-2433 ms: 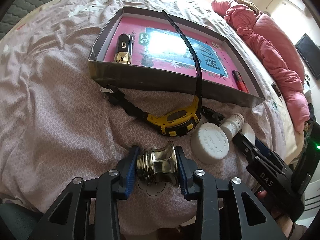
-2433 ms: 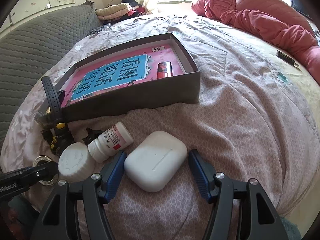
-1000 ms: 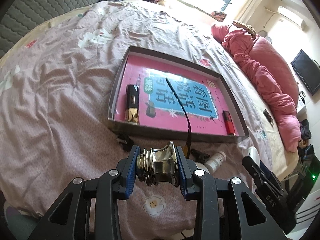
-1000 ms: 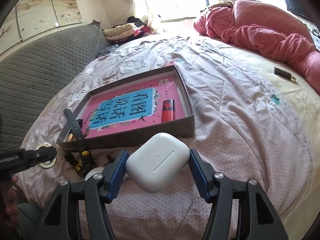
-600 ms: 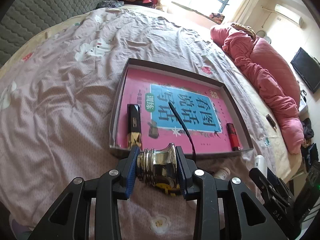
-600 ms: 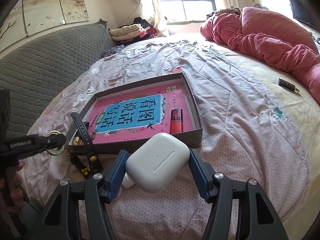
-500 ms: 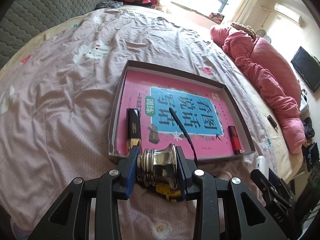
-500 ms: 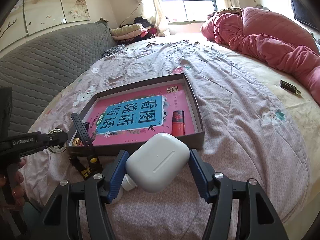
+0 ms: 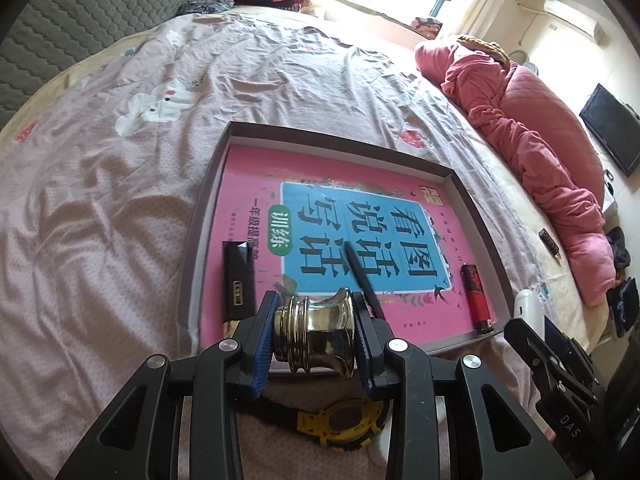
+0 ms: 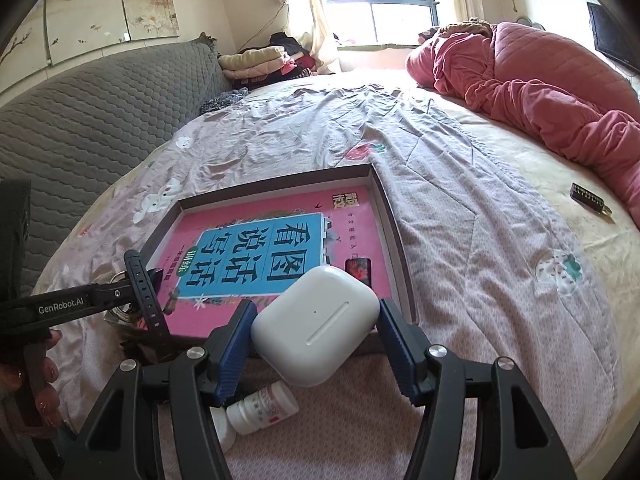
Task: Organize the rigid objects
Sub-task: 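Lower the earbud case into the tray and open the right tool while the left tool carries the fitting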
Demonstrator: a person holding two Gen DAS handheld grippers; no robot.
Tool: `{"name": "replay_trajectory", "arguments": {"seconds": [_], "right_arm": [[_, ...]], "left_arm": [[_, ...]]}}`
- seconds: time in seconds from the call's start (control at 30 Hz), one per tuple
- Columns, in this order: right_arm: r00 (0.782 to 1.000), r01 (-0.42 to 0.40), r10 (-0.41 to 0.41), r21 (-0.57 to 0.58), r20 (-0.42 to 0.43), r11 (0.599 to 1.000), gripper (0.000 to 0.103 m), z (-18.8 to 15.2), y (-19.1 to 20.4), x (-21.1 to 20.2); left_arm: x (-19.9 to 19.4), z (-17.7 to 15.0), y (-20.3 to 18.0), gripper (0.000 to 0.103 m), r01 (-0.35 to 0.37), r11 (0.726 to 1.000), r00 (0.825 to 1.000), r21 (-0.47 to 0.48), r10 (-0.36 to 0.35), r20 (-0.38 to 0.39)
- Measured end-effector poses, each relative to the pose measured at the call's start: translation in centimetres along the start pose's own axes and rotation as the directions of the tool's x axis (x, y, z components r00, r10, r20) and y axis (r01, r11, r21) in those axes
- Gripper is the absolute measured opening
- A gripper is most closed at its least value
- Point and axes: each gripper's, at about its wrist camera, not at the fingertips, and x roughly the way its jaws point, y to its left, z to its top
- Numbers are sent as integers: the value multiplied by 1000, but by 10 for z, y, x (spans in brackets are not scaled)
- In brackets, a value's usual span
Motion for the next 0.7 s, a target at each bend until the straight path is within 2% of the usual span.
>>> {"name": "replay_trajectory", "arguments": {"seconds": [0.37,0.7], "right_arm": [[999,-26,22,-90,-39,996,61,18,14,29],[992,-55,38,-138,-121,989,61,18,28,59]], "left_arm": [[18,4,-11,35,26,1000,999,7,-26,-31],[32,8,-19,35,39,999,998,18,-38,-56]]}}
